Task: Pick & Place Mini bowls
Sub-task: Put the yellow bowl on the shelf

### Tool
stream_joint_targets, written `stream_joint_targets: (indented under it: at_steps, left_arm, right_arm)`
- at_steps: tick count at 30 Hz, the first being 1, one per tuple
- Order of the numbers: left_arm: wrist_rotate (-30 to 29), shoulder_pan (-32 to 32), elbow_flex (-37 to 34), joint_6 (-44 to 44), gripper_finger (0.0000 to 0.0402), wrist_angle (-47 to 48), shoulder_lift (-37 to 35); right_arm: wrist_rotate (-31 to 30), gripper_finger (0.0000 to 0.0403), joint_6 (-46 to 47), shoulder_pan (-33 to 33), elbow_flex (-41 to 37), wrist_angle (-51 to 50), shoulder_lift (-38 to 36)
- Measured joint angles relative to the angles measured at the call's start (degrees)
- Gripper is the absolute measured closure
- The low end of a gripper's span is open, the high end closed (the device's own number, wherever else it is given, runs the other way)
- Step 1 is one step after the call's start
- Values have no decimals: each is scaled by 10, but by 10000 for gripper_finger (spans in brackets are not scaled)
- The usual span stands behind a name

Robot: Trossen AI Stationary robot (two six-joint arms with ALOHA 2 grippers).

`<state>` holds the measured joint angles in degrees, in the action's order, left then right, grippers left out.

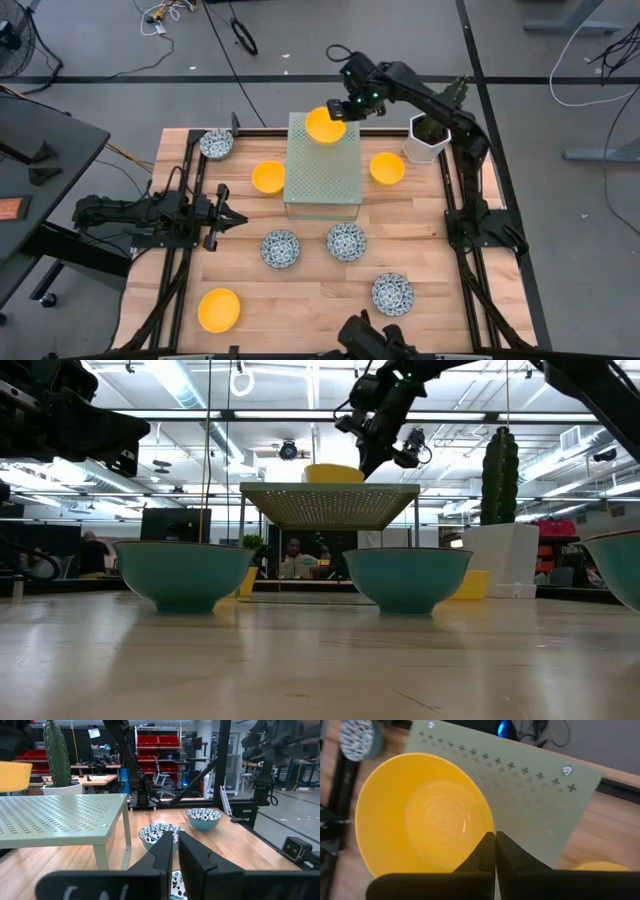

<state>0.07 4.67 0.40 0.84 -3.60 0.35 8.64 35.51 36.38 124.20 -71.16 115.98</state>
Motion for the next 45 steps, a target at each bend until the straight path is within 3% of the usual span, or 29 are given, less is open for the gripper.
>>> stream_joint_targets:
  at_steps: [40, 45]
  left_arm:
    - [0, 0, 0, 0, 367, 0, 0]
    - [0, 0, 0, 0, 367, 0, 0]
  right_arm:
    - [-21, 402, -28, 7, -27, 23, 28]
    - [-17, 384, -37, 7, -28, 36, 29]
